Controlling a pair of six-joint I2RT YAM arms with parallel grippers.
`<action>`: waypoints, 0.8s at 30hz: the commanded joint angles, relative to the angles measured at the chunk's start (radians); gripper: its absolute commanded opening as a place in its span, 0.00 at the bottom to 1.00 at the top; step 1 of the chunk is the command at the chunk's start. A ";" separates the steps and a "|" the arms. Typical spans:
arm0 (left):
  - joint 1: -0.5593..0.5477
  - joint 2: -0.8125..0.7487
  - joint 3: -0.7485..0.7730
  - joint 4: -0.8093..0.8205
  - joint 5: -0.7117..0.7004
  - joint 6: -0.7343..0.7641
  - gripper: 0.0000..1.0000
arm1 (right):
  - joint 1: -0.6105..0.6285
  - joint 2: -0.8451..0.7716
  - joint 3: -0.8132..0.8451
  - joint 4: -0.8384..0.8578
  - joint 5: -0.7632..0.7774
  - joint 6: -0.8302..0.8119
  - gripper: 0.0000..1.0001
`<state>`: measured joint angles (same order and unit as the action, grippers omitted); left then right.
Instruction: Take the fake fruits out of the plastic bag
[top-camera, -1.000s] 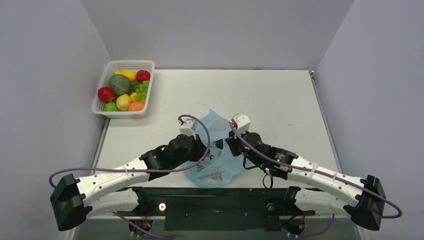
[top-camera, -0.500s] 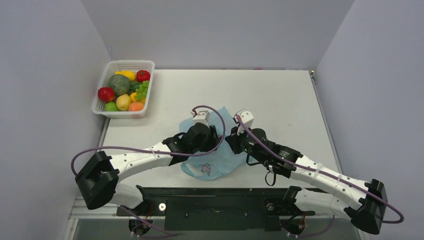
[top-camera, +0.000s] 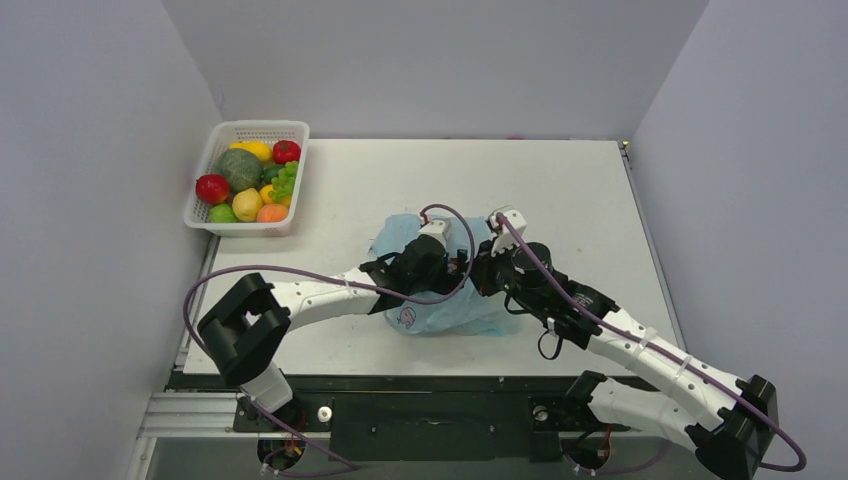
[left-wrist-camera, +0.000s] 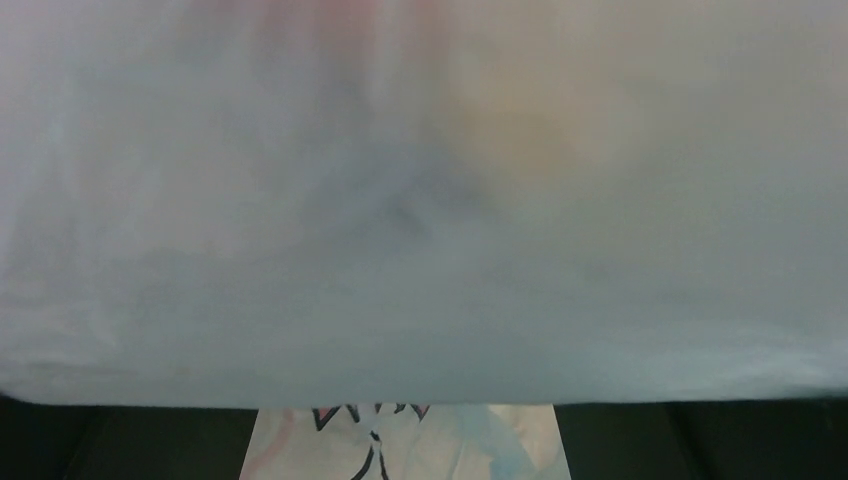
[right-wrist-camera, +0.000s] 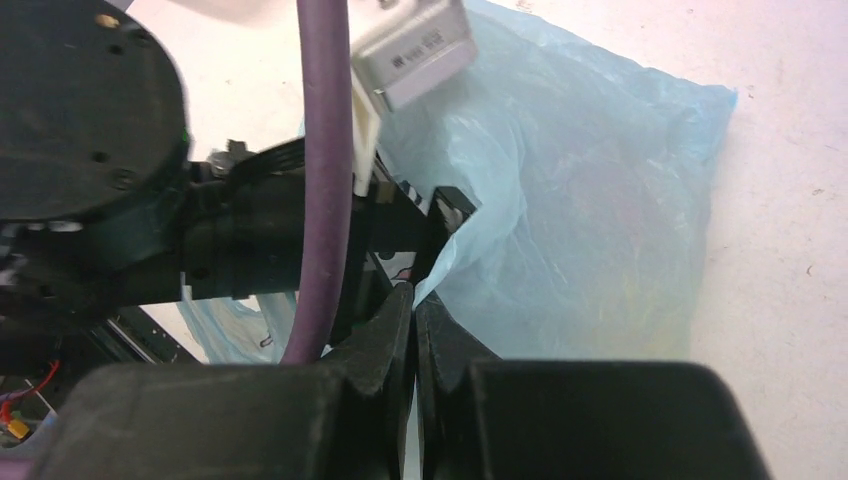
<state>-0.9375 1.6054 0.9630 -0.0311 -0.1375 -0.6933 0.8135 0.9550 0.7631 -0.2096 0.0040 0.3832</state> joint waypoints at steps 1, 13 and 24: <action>-0.029 0.097 0.088 -0.026 0.044 0.061 0.95 | -0.005 -0.040 -0.013 0.037 -0.061 0.017 0.00; -0.054 0.227 0.089 -0.009 0.067 0.057 0.96 | -0.031 -0.102 -0.111 0.003 -0.051 0.018 0.00; -0.052 0.162 0.046 0.100 -0.024 0.042 0.67 | -0.035 -0.157 -0.163 -0.024 0.059 0.029 0.00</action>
<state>-0.9840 1.8183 1.0348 -0.0071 -0.1154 -0.6685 0.7776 0.8398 0.6167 -0.2638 0.0097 0.3981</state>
